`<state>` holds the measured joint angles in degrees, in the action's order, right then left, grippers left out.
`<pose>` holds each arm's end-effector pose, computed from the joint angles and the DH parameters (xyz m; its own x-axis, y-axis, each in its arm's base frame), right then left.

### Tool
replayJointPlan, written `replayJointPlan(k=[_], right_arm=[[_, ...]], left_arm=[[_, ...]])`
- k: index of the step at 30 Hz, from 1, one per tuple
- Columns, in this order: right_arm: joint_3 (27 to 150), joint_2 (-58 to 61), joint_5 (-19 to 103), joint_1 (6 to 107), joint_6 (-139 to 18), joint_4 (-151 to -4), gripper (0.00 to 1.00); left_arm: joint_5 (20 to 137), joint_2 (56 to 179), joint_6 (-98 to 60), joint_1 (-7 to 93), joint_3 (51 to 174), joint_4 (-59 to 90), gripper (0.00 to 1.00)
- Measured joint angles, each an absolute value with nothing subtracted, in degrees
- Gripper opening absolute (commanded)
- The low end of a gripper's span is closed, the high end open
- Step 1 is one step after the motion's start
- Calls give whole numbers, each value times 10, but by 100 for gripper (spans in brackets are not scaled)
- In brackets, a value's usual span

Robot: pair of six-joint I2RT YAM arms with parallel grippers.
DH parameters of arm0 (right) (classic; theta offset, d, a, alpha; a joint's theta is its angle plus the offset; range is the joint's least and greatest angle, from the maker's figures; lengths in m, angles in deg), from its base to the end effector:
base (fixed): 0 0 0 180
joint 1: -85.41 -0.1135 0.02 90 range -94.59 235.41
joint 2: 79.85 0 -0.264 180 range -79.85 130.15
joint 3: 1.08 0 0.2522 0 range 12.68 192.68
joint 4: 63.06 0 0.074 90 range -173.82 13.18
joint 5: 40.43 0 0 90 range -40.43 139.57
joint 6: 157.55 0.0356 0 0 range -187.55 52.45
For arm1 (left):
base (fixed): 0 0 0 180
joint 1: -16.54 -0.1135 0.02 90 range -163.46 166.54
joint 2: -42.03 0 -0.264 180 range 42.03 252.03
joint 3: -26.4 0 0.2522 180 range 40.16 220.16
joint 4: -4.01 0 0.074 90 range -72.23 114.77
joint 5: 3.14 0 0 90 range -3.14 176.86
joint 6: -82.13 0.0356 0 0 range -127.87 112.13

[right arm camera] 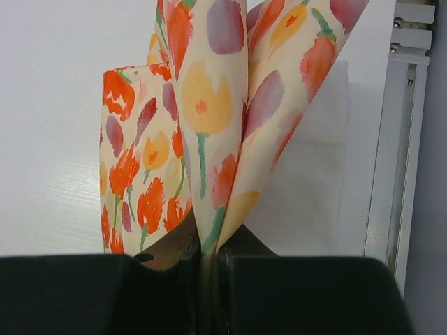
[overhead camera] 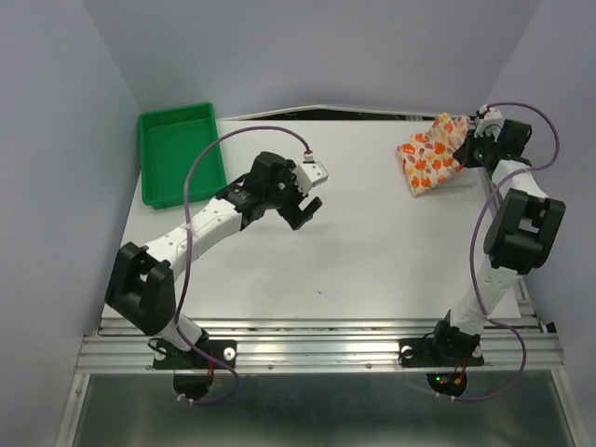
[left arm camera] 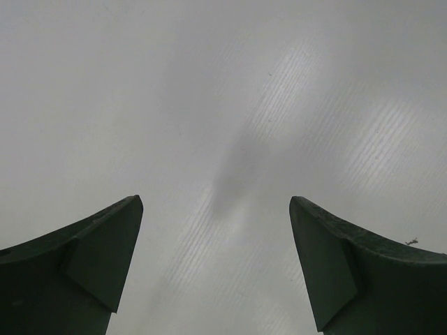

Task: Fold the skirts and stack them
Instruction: Neatly place the folded skirt to the corner

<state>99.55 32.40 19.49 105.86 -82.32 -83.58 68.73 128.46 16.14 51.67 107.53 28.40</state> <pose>0.4333 -0.1425 0.2513 -0.4577 -0.0648 -0.8867 -0.2192 0.9748 0.0420 0.2785 -0.2095 0.3003 -0.0576 0.5133 -0.8563 0.8663 0.4519 0.2127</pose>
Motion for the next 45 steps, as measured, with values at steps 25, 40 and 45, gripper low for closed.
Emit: replayJointPlan(k=[25, 40, 45], right_arm=[[965, 449, 230, 1112, -662, -702, 68], [977, 354, 295, 1113, -660, -803, 100], [1028, 298, 263, 1113, -687, -903, 100]], left_arm=[[674, 1331, 165, 511, 1097, 310, 99], [628, 1328, 111, 428, 1104, 310, 99], [647, 1301, 74, 390, 1100, 305, 99]])
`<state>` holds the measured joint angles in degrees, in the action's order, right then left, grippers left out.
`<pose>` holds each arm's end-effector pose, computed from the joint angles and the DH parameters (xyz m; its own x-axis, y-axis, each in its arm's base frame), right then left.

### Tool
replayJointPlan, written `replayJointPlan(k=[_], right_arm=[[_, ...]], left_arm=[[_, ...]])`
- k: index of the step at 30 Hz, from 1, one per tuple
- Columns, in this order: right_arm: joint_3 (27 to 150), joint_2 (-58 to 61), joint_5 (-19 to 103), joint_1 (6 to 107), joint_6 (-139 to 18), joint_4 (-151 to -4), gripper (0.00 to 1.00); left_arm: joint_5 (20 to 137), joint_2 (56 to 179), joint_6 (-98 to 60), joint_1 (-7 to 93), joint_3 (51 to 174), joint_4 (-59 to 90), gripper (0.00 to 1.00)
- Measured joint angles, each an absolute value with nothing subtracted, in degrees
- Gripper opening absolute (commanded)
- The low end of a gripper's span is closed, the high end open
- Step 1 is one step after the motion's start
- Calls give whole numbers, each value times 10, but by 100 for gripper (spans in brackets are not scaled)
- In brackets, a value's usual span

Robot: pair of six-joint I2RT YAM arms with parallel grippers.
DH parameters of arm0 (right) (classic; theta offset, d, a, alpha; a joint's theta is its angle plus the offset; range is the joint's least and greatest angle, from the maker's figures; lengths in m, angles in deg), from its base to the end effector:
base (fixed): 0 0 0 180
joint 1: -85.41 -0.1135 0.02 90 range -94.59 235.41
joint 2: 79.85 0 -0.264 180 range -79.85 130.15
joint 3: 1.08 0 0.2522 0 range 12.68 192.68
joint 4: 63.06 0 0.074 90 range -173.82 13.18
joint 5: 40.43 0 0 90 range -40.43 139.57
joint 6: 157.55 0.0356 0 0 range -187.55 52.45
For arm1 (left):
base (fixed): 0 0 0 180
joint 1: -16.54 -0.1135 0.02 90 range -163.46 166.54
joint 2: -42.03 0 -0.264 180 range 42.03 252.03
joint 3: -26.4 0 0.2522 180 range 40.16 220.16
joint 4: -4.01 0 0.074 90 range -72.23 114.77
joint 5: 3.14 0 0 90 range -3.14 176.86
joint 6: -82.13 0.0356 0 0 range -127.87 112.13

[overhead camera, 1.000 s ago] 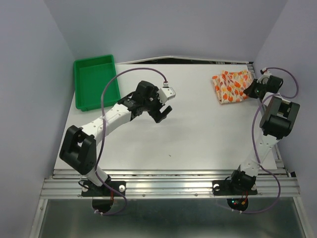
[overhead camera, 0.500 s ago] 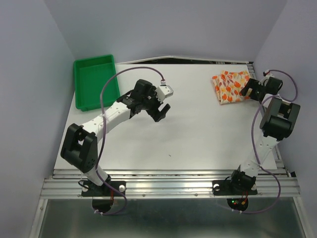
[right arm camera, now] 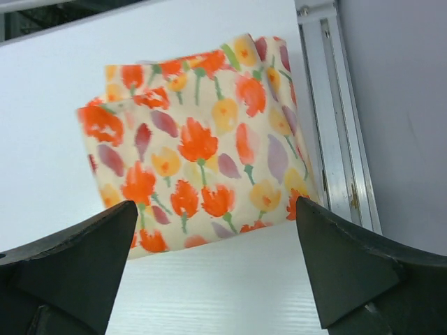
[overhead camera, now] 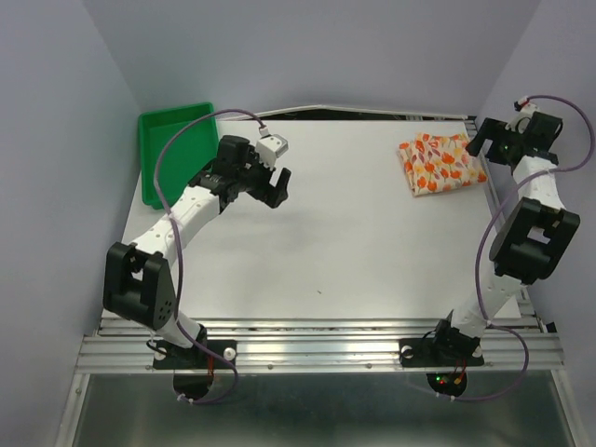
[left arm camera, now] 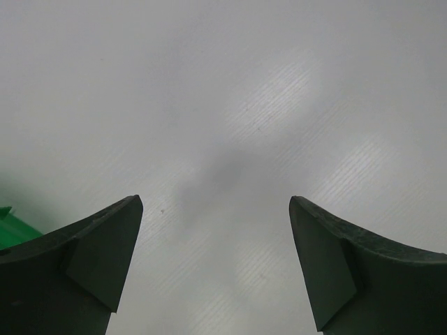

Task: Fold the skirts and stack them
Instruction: Neatly place the folded skirt to the corner

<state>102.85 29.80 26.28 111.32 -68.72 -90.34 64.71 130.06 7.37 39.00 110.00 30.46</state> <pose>0.4102 -0.1836 0.2789 -0.4919 0.2181 -0.8429 0.0931 0.9757 0.1982 0.3222 -0.1477 0.3030 -0.2860 0.3817 -0.8789 0.7546 0.6550 0.0389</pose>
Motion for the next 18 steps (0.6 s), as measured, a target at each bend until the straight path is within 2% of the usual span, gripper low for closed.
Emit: replayJointPlan(k=[7, 10, 13, 18], right_arm=[[1059, 196, 219, 1092, -722, -1032, 100], [991, 120, 216, 1040, -726, -1058, 100], [886, 46, 217, 945, -727, -1070, 100], [742, -7, 223, 848, -727, -1074, 100]], left_arm=[[646, 1289, 42, 335, 1095, 313, 98], [664, 1269, 43, 319, 1075, 315, 98], [679, 1231, 49, 316, 1040, 321, 99], [696, 1153, 68, 315, 954, 315, 99]])
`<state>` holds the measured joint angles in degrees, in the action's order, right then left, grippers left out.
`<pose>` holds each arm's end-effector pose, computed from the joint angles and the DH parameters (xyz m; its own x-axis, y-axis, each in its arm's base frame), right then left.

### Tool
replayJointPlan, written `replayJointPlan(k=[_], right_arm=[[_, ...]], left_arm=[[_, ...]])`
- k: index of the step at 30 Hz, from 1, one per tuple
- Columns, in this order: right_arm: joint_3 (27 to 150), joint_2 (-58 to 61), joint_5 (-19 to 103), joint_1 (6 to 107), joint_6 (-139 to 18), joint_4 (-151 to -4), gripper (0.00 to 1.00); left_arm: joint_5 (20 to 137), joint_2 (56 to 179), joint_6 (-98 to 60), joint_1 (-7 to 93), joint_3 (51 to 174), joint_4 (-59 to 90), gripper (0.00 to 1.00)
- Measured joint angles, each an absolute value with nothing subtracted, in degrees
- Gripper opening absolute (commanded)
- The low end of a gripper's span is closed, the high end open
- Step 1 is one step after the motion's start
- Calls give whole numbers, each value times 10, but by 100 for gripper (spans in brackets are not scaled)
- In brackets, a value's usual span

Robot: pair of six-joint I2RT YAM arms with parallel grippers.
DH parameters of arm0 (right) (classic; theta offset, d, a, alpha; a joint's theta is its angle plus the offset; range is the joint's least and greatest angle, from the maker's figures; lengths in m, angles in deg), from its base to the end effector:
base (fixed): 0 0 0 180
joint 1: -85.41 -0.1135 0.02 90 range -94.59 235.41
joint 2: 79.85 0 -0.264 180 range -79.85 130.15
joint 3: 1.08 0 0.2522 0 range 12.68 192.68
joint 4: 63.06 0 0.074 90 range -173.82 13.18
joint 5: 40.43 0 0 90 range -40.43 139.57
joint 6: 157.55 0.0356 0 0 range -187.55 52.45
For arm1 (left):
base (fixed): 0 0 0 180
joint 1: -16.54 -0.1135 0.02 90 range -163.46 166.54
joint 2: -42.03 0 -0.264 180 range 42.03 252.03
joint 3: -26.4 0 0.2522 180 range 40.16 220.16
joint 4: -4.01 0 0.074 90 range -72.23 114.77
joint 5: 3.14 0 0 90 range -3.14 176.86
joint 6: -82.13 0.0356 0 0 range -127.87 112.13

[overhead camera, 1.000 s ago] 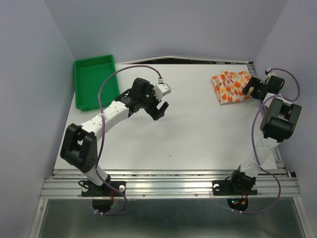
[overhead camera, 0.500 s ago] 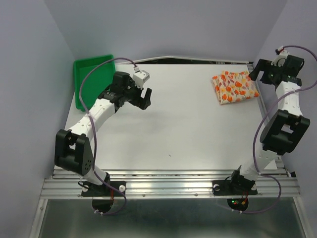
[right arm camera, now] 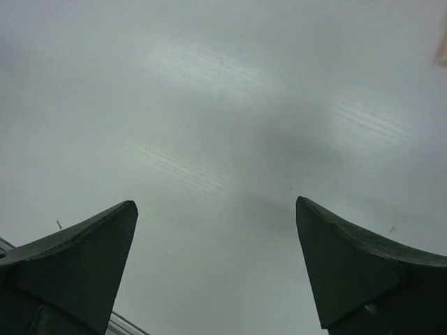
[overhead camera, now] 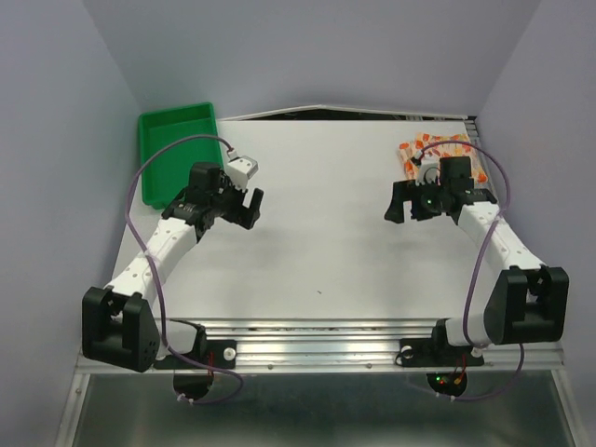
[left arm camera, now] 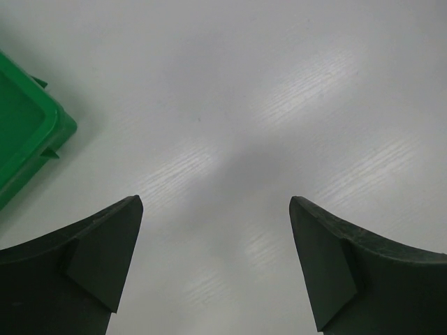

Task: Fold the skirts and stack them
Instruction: Neatly place the folded skirt to the corner

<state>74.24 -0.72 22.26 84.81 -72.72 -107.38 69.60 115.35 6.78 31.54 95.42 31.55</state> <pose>0.2922 0.0194 0.2773 -0.7132 -0.0875 -0.6955 -0.3813 0.8810 0.2801 0.2749 -0.0846 0.2905 -0.3689 0.3489 -0.8615 0.6036 0.7948 0.0634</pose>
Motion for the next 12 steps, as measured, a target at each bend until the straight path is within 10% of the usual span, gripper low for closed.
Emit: replayJointPlan(k=[12], right_arm=[[616, -66, 269, 811, -720, -1063, 100]], left_arm=[[752, 1140, 103, 315, 883, 314, 98]])
